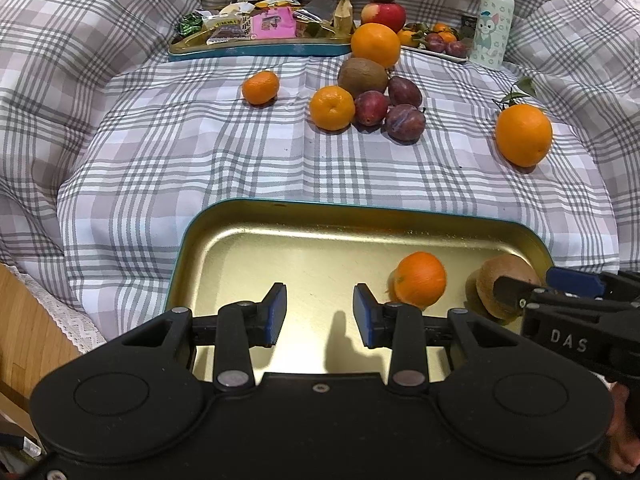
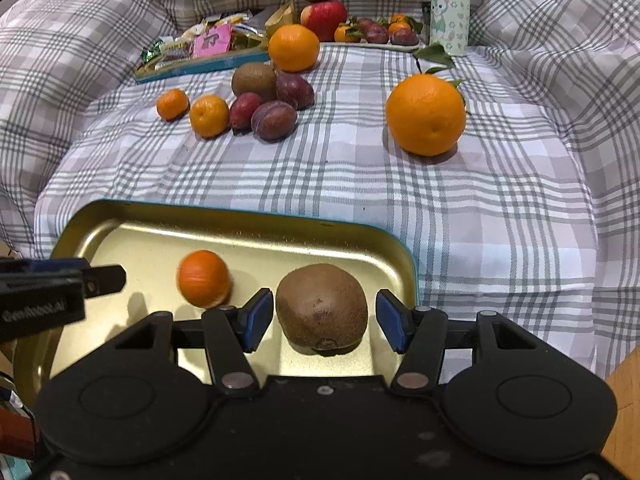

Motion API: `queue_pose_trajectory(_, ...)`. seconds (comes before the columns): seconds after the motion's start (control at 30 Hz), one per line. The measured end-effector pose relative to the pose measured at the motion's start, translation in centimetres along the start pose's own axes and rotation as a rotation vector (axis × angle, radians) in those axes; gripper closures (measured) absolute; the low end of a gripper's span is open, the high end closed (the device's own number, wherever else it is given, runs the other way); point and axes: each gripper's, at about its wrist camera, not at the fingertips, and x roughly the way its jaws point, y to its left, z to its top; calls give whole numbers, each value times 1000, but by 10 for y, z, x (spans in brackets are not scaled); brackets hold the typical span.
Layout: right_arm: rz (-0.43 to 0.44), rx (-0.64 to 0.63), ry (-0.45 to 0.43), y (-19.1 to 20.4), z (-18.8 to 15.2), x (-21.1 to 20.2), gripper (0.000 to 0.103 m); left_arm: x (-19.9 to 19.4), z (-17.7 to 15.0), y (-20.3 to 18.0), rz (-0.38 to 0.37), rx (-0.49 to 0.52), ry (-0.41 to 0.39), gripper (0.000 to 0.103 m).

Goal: Organize fruits
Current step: 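Open the left gripper to drop the mandarin while the right lowers the kiwi into the tray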

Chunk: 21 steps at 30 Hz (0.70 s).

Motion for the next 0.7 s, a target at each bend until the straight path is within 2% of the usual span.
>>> queue_pose_trajectory(0.3,0,13,-26,0,1,-12,44,-3,-2,-4,-6,13,-5,58)
queue_pose_trajectory(0.7,-1,33,-11,-3,-3,-17,44,-6,-5,-9,-7,13,-7,58)
